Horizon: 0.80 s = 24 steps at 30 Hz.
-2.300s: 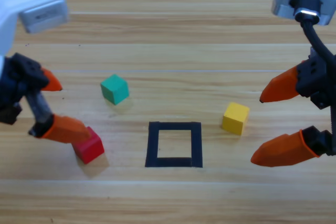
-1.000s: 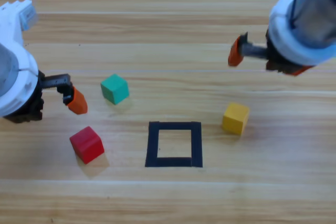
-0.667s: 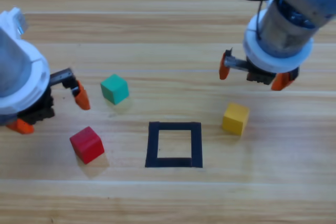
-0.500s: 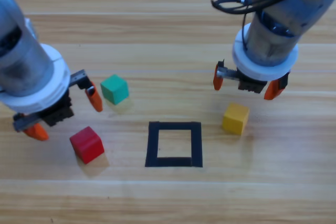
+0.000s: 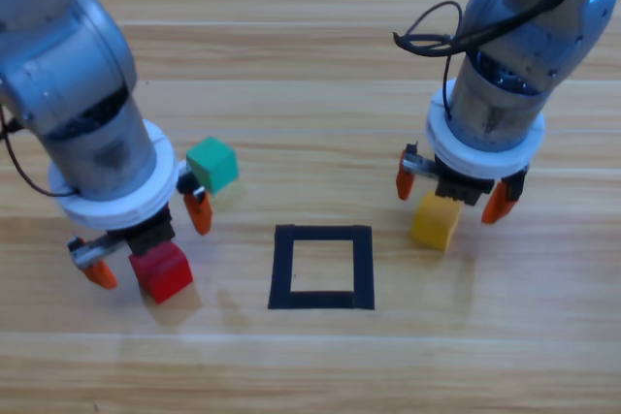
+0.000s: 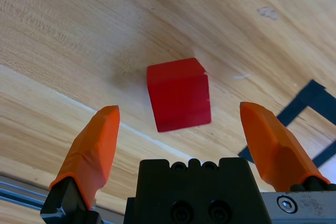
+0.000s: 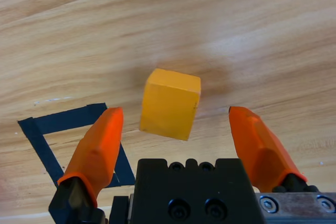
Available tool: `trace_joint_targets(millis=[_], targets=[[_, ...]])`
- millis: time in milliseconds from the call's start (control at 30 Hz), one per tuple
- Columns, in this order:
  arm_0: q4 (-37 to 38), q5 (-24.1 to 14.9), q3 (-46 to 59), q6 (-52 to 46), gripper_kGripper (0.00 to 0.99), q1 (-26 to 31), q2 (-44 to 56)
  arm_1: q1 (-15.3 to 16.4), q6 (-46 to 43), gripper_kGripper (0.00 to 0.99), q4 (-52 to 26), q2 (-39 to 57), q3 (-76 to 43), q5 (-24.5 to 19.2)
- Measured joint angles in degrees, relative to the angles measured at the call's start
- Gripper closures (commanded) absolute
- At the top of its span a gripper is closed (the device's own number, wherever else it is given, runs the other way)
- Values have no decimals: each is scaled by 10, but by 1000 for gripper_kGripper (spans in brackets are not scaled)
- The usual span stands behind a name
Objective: Stack the blocks in the rectangular block: red at the bottom, yellow in the middle, green on top
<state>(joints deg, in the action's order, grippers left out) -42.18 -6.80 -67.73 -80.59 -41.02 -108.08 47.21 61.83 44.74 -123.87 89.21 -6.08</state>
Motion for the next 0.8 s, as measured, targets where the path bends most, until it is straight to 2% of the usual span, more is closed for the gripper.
trace_joint_targets(millis=[133, 333, 367, 433, 567, 633, 667, 700, 733, 800], targets=[[0, 0, 0, 0, 36, 0, -23, 0, 12, 99, 0, 0, -9, 1], [1, 6, 0, 0, 174, 0, -40, 0, 15, 100, 0, -7, -10, 5], [2, 8, 0, 0, 200, 0, -41, 0, 15, 126, 0, -13, -10, 9], [3, 9, 0, 1, 260, 0, -43, 0, 15, 175, 0, -21, -10, 16], [11, 13, -1, 7, 470, 0, -54, 0, 15, 183, 0, -25, -9, 21], [16, 13, -1, 8, 602, 0, -60, 0, 15, 286, 0, -29, -8, 21], [17, 13, -1, 10, 659, 0, -63, 0, 15, 413, 0, -36, -7, 21], [17, 13, -2, 13, 709, 0, -64, 0, 15, 491, 0, -39, -3, 21], [17, 13, -5, 15, 735, 0, -64, 0, 15, 607, 1, -40, 1, 22], [18, 13, -10, 19, 755, 0, -67, 0, 15, 740, 1, -41, 2, 22]])
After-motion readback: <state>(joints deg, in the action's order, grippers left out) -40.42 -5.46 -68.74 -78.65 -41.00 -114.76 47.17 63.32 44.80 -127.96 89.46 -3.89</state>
